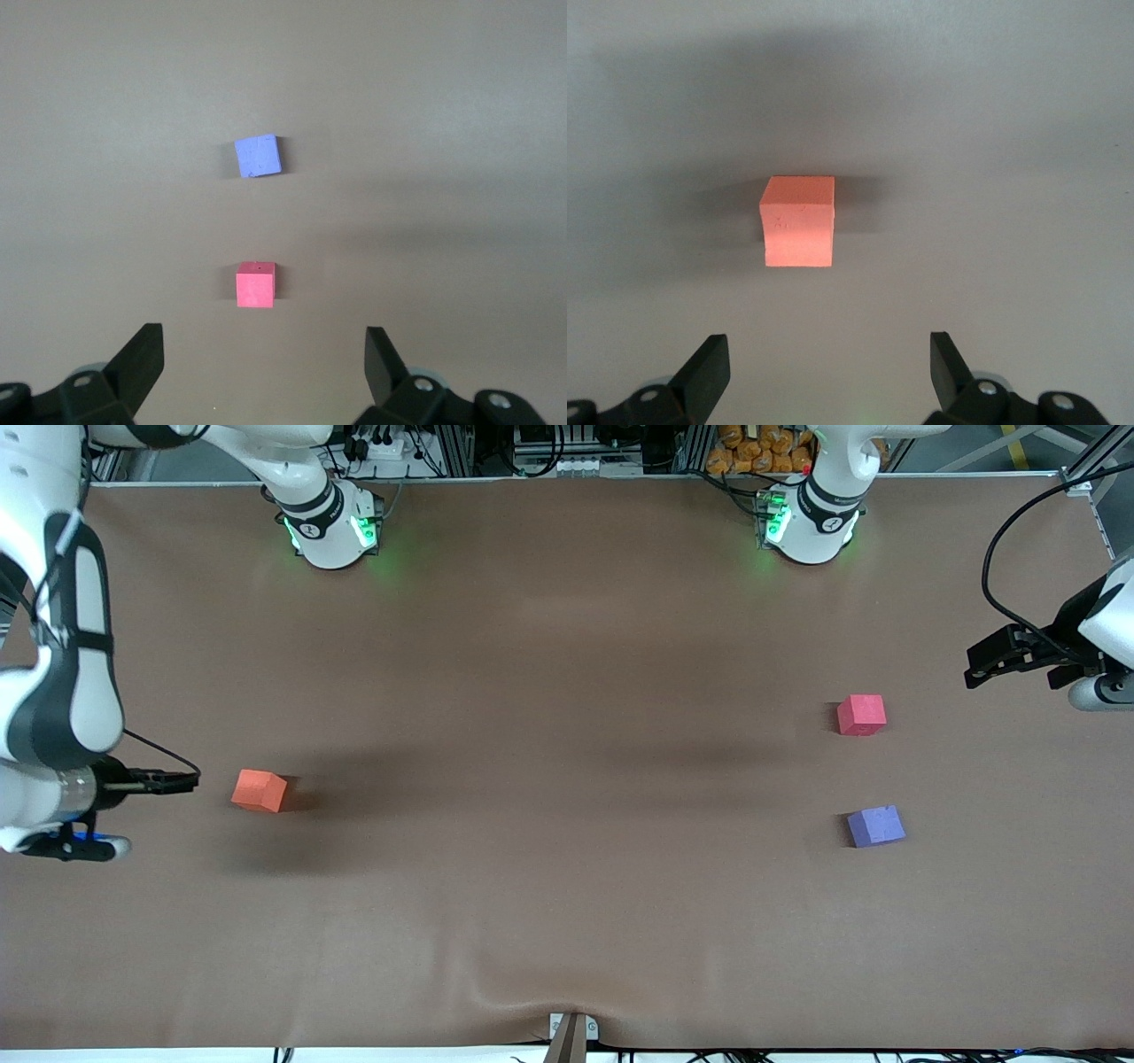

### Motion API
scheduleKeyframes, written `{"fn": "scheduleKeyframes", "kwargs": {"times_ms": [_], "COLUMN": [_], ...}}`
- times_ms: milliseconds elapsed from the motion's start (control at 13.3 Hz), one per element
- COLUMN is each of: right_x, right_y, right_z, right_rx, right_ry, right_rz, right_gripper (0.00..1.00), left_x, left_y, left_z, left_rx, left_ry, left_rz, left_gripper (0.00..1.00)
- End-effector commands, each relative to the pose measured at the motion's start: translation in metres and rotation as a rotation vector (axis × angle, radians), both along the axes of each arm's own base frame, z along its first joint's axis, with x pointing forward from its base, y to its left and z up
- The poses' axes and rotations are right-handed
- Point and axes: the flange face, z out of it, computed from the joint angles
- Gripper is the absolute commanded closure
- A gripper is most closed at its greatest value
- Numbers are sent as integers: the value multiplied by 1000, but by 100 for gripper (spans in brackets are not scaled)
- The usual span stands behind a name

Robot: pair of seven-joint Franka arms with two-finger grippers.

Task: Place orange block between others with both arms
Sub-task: 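Lower the right gripper around the orange cube and close it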

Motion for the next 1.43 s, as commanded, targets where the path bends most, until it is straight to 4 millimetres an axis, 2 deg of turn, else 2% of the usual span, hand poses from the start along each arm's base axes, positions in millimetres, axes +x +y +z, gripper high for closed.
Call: {"fn": "scheduleKeyframes", "kwargs": {"times_ms": [0, 151, 302, 603, 980, 1357], "right_x": [13, 17, 9, 1, -3, -21], "right_y": [30, 30, 36, 41, 42, 42], "right_z": [-21, -43, -67, -90, -99, -113], "right_rx": [-13, 2, 14, 40, 38, 32], "right_ry": [2, -15, 22, -7, -21, -77], "right_rz": [58, 55, 80, 150, 151, 151], "right_gripper": [0, 0, 0, 0, 0, 0], "left_x": [0, 0, 0, -1, 1, 1], "left_y": [1, 0, -1, -3, 0, 0], "left_z": [3, 3, 2, 2, 0, -1], "left_rx": [11, 11, 11, 9, 9, 10], "left_ry": [0, 0, 2, 2, 7, 8], "left_rz": [5, 3, 2, -4, -1, 0], "left_gripper": [0, 0, 0, 0, 0, 0]}}
